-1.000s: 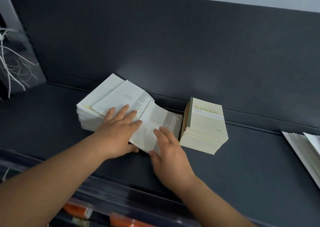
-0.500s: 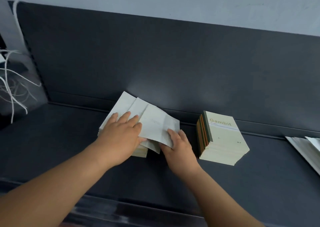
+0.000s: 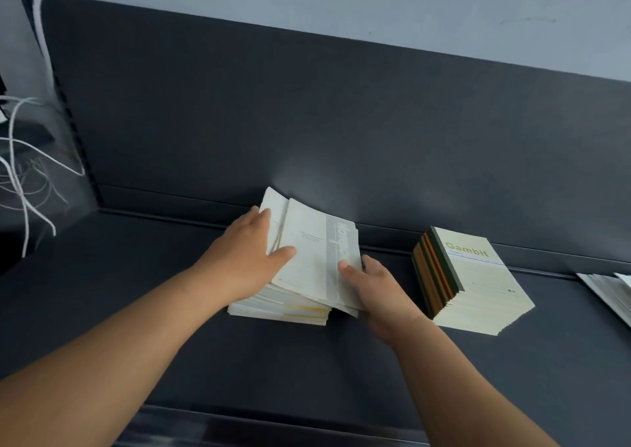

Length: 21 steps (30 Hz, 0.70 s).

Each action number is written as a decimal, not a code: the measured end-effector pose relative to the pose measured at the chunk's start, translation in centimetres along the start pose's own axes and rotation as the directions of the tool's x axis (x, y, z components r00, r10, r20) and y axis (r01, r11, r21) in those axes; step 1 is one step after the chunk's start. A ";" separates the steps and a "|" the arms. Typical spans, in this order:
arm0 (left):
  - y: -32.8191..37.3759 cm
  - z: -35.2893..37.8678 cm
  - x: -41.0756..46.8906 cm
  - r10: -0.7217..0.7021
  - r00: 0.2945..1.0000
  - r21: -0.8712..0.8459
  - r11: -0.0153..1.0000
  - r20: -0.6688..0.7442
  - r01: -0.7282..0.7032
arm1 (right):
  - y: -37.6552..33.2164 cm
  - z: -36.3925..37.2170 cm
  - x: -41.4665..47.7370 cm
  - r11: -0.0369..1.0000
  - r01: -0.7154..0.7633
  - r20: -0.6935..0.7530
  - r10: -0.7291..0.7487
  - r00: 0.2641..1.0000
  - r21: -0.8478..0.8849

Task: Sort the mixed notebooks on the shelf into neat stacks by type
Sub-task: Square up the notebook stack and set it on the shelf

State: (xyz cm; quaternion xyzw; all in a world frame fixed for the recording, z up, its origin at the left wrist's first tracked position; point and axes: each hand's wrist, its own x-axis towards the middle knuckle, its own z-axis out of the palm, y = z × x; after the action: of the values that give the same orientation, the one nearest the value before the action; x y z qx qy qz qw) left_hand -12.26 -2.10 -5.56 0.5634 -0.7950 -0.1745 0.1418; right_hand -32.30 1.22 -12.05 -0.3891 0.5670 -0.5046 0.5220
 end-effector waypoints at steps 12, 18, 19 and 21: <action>-2.6 -0.6 1.3 -0.027 0.986 -0.416 0.904 0.163 0.094 | -1.0 3.6 1.6 0.997 -0.019 0.034 0.022 0.999 -0.075; -2.7 -0.3 0.9 0.056 0.980 -0.326 0.945 0.192 0.010 | -1.0 4.0 1.5 0.997 -0.016 0.009 0.017 1.000 -0.077; -2.6 -0.4 0.7 0.066 0.976 -0.276 0.961 0.208 -0.006 | -1.0 4.1 1.4 0.997 -0.017 -0.004 0.017 1.000 -0.076; -2.4 -0.6 0.4 0.065 0.973 -0.163 0.986 0.221 -0.029 | -0.9 4.2 1.4 0.996 -0.023 -0.029 0.020 0.999 -0.090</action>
State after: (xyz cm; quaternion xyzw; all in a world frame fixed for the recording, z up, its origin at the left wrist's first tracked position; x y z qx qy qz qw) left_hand -10.12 -3.23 -6.02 0.5078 -0.8026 -0.2969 0.0991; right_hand -28.49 -1.04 -11.19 -0.3990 0.6007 -0.4783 0.5011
